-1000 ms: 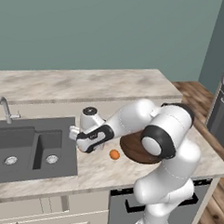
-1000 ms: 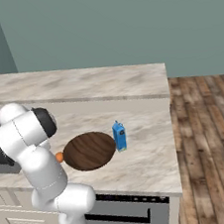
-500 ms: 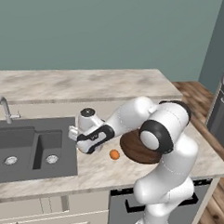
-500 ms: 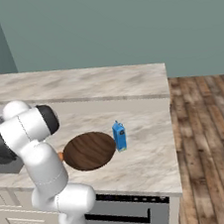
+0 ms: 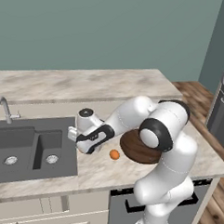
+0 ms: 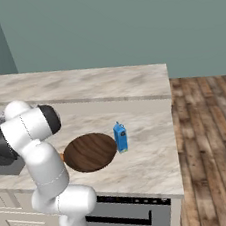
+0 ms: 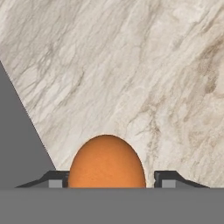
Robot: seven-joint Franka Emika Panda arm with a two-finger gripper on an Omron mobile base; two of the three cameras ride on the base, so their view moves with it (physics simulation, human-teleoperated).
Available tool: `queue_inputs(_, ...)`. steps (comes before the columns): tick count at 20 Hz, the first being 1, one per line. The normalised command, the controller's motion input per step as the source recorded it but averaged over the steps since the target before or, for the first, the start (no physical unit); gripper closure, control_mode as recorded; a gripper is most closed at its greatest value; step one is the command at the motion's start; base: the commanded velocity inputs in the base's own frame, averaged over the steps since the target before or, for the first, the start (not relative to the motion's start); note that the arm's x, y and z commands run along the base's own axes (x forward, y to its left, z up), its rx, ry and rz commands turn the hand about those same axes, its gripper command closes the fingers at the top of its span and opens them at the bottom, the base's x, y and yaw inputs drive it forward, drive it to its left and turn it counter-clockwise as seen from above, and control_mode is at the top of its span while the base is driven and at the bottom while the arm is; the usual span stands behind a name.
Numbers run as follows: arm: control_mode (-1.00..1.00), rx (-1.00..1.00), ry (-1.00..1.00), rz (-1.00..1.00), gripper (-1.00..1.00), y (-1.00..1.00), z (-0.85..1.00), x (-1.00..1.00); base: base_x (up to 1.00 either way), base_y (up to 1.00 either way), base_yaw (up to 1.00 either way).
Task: Gather the eggs and milk located in the vicinity of the sink area and place them right next to the bowl.
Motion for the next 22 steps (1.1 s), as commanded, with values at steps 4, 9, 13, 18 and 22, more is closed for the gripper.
queue_inputs(4,-1.00,0.00,0.00,0.00,1.00,0.00,0.00,0.00,0.00,0.00,0.00)
queue_inputs(9,-1.00,0.00,0.00,0.00,1.00,0.00,-0.10,0.01,0.00,0.00,0.00)
queue_inputs(13,-1.00,0.00,-0.04,0.00,1.00,-0.08,0.03,-0.03,0.00,0.00,0.00)
queue_inputs(18,-1.00,0.02,-0.06,0.03,1.00,-0.32,0.67,-0.29,0.00,0.00,0.00)
queue_inputs(22,-1.00,0.06,-0.08,0.02,1.00,-0.55,0.89,-0.38,0.00,0.00,0.00)
